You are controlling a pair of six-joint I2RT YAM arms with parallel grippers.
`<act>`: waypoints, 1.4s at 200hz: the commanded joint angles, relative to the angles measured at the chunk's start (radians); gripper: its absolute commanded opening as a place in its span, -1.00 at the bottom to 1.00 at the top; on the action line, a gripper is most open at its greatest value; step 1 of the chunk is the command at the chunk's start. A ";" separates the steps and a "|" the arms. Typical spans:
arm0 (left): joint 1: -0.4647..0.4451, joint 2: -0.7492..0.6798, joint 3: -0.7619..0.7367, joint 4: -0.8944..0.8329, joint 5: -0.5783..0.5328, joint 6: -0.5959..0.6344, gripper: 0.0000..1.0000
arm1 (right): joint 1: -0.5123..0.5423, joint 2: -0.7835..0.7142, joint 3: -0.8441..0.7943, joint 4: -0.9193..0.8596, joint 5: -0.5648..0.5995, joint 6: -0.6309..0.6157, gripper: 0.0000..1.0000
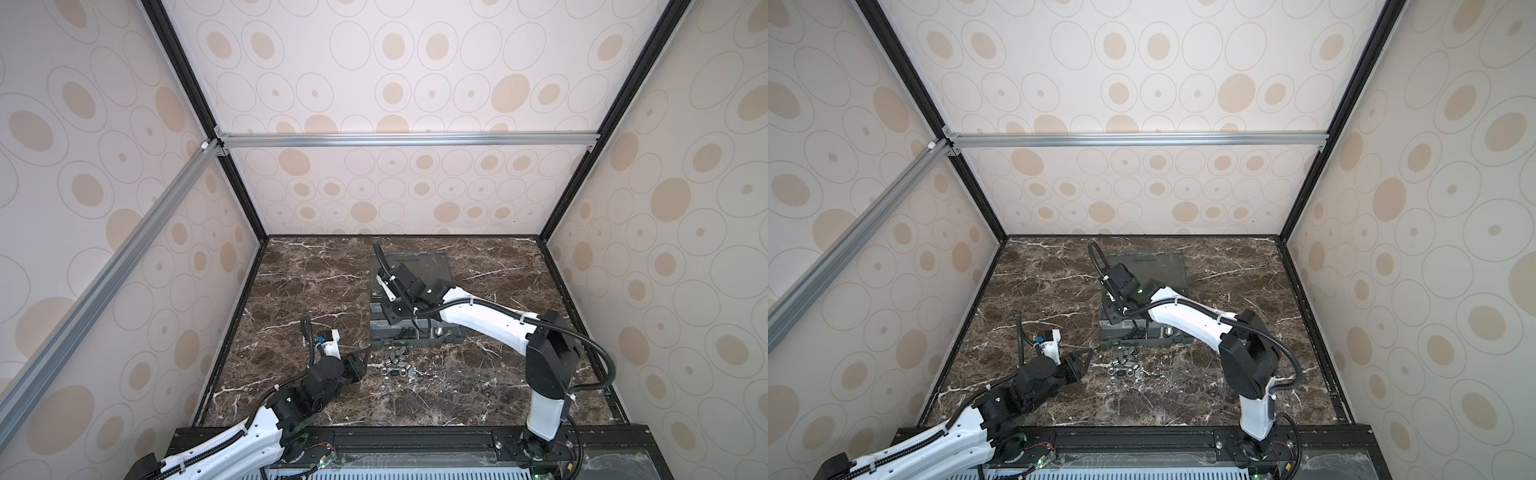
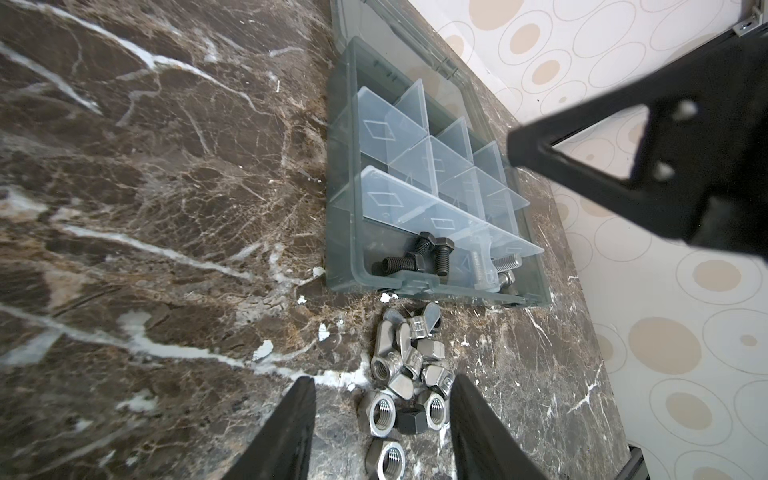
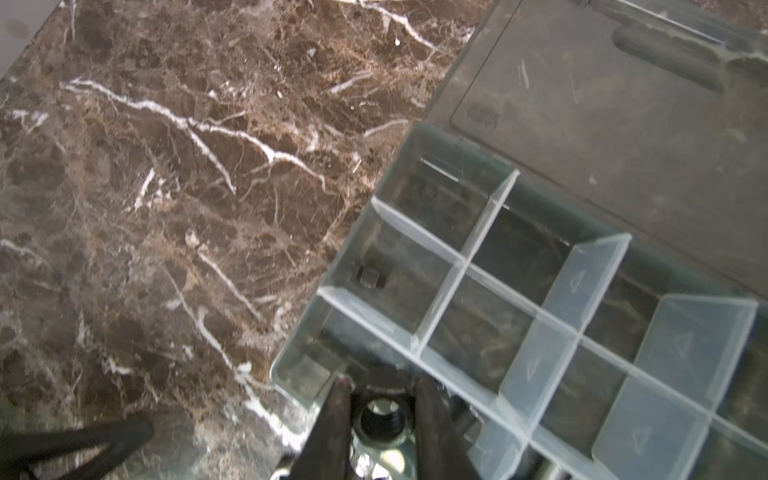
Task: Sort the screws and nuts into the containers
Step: 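Carry the black nut into the same compartment and release it, then withdraw the right gripper to the pile while the left gripper moves toward the pile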
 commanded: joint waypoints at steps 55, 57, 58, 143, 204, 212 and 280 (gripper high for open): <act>-0.003 -0.012 0.007 -0.018 -0.003 -0.002 0.05 | -0.016 0.223 0.158 -0.082 -0.030 0.028 -0.51; -0.003 -0.012 0.007 -0.019 -0.003 -0.002 0.05 | -0.016 0.224 0.160 -0.083 -0.030 0.028 -0.50; -0.003 -0.012 0.007 -0.018 -0.003 -0.002 0.05 | -0.017 0.224 0.159 -0.083 -0.030 0.028 -0.49; -0.005 -0.007 0.008 -0.018 0.003 -0.004 0.06 | -0.018 0.186 0.152 -0.089 -0.050 0.026 -0.27; -0.018 0.046 0.052 -0.028 0.011 0.046 0.05 | -0.026 0.077 0.107 -0.061 -0.107 0.039 -0.25; -0.023 0.060 0.062 -0.030 0.009 0.054 0.05 | -0.026 0.055 0.094 -0.056 -0.113 0.040 -0.25; -0.114 0.161 0.114 -0.011 -0.029 0.089 0.04 | -0.027 -0.229 -0.255 0.005 -0.123 0.065 -0.24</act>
